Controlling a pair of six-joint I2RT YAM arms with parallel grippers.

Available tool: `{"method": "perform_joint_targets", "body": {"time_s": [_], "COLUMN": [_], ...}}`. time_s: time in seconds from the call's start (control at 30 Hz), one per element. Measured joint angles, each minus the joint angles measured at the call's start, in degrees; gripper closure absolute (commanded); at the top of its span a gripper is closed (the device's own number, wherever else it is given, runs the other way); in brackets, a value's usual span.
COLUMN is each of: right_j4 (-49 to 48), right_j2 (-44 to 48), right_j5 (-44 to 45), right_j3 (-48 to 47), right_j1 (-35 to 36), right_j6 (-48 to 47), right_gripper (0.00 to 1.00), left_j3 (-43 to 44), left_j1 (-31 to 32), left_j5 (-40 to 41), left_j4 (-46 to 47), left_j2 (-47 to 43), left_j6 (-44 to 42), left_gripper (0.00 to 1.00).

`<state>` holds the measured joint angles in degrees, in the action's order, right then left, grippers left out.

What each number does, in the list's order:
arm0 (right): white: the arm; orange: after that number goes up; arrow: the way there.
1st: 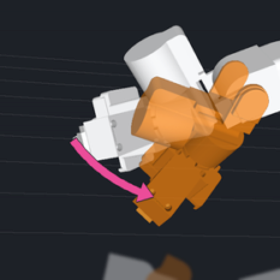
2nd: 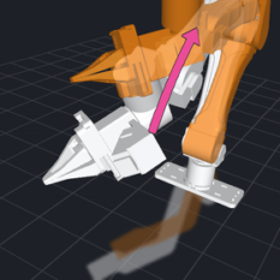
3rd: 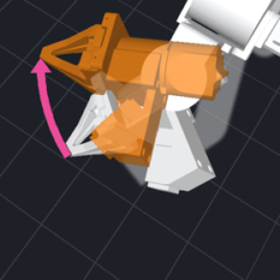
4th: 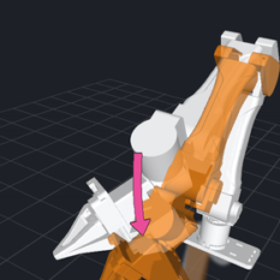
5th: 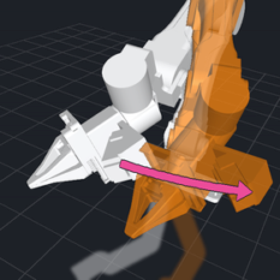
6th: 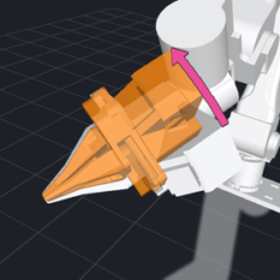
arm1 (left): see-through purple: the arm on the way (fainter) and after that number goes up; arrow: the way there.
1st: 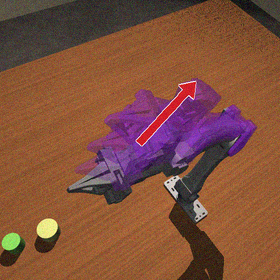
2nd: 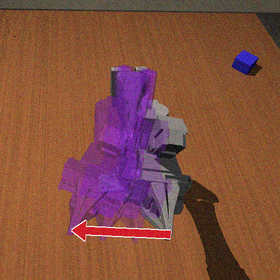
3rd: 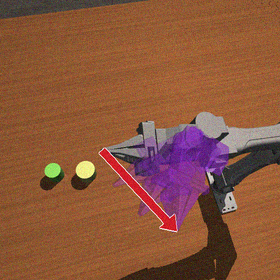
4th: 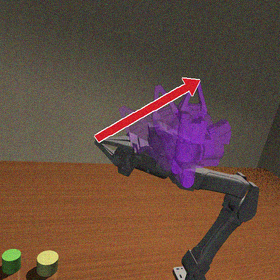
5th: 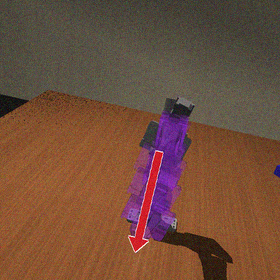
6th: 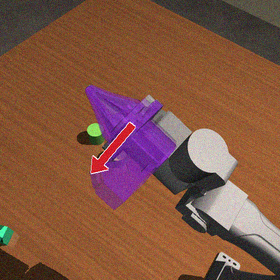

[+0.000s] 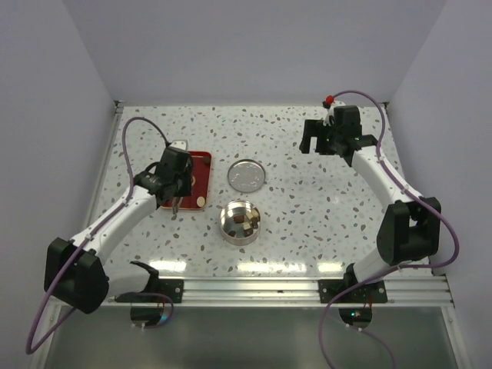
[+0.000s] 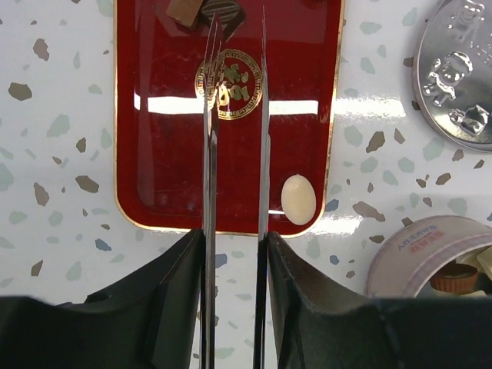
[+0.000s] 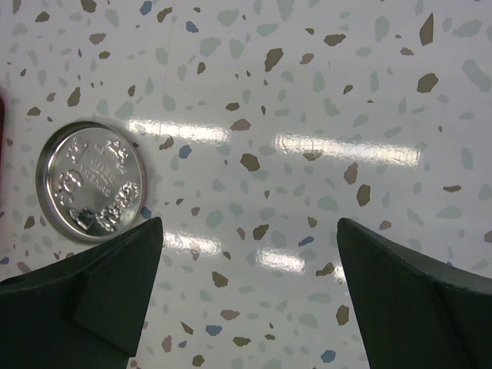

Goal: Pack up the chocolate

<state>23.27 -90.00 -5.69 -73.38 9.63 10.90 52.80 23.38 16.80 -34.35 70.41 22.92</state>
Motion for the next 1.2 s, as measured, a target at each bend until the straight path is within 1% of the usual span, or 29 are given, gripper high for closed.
{"method": "perform_joint_targets", "body": {"time_s": [0.4, 0.73, 1.03, 1.2], "right_j4": [0.00, 0.00, 0.02, 0.04], "right_j2": [0.00, 0.00, 0.00, 0.00], "right_j5": [-0.11, -0.11, -0.09, -0.11], "right_j3": [0.00, 0.00, 0.00, 0.00], "right_j1": [0.00, 0.00, 0.00, 0.00], "right_j6": [-0.17, -0.46, -0.48, -0.48], "right_gripper": [0.01, 0.01, 0.01, 0.01], "left_j3": [-0.79, -1.95, -1.95, -1.92], "left_j1": [-3.78, -4.76, -5.11, -6.40], "left_j5": [-0.11, -2.08, -2.71, -3.13], "left_j4": [2.47, 6.40, 7.76, 8.20], "left_j2": [5.05, 8.37, 8.70, 9.62], "left_j6": [-1.73, -2.62, -3.04, -3.67], "left_gripper": [0.56, 0.56, 0.55, 0.55]}}
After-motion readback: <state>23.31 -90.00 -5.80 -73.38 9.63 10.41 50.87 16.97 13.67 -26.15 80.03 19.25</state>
